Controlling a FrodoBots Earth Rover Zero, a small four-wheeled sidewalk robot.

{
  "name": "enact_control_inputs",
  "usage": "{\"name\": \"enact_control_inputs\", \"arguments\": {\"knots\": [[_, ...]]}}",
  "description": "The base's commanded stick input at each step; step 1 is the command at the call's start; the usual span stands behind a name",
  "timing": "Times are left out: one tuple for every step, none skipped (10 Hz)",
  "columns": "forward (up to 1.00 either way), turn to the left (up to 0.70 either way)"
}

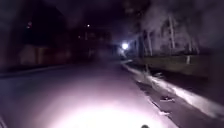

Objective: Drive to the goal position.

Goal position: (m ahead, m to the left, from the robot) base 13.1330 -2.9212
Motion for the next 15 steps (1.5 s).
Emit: {"name": "enact_control_inputs", "arguments": {"knots": [[0.7,0.0],[0.7,0.0],[0.7,0.0],[0.7,0.0],[0.7,0.0],[0.7,0.0],[0.7,0.0],[0.7,0.0],[0.7,0.0],[0.7,0.0],[0.7,0.0],[0.7,0.0],[0.7,0.0],[0.7,0.0],[0.7,0.0]]}}
